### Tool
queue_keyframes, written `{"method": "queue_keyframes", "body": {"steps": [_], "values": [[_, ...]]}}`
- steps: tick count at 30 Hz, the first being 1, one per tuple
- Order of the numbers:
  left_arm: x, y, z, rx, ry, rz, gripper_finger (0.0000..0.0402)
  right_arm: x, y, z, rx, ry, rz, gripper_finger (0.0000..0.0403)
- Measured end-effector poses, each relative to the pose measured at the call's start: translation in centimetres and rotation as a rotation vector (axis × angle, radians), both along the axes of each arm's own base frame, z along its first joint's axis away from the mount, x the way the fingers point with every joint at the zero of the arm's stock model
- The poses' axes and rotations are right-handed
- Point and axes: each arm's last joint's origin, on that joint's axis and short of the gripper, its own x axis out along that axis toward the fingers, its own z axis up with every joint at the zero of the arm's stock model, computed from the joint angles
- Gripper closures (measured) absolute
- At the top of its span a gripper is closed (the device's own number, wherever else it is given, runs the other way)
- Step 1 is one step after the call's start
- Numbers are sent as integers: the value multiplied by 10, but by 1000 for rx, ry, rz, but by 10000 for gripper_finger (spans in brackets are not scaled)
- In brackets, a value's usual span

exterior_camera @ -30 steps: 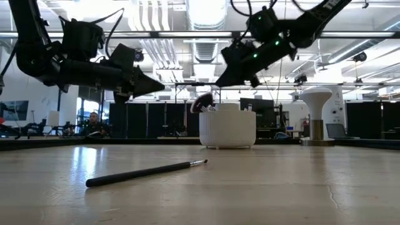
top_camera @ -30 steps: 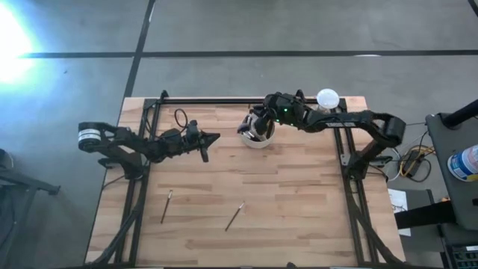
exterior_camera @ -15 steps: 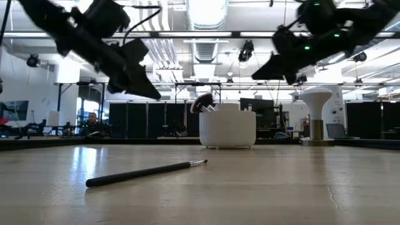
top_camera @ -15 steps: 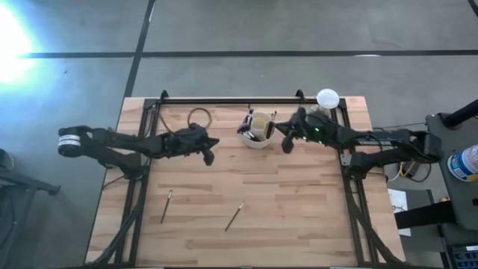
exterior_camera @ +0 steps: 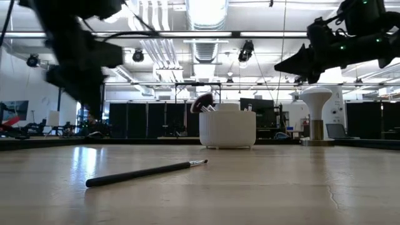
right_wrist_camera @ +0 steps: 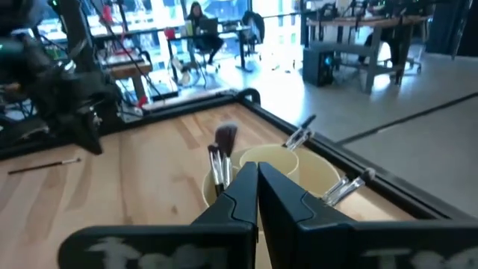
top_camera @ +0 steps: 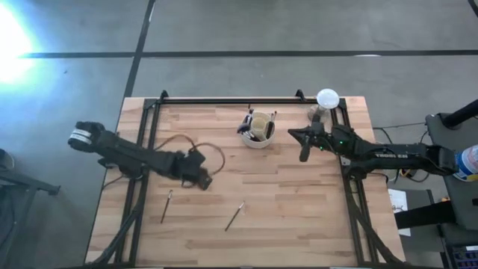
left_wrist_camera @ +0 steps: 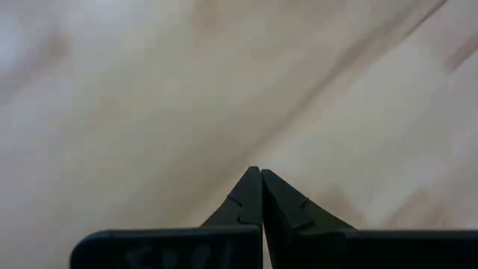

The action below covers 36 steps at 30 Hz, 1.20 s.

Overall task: Put items in baskets/containers
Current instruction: Put the black silver eyeshadow brush into the pen organizer

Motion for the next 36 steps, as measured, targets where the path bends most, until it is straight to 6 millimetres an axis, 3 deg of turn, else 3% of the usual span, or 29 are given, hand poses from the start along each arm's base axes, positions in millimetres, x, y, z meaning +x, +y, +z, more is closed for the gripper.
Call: {"method": "queue_keyframes", "body": {"steps": [5, 11, 24, 32, 36], "values": [[-22, -31, -1, -128, 134, 196, 401, -5, 2, 3, -13, -34, 2, 394], [-49, -49, -14, -284, 302, 384, 401, -5, 2, 2, -8, -21, 9, 394], [-68, -45, -44, -313, 356, 559, 319, -4, 2, 2, -15, -16, 10, 394], [-69, -44, -54, -345, 306, 570, 312, -4, 2, 2, -23, -14, 9, 394], [-70, -43, -56, -335, 314, 575, 328, -4, 2, 2, -26, -10, 10, 394]]}}
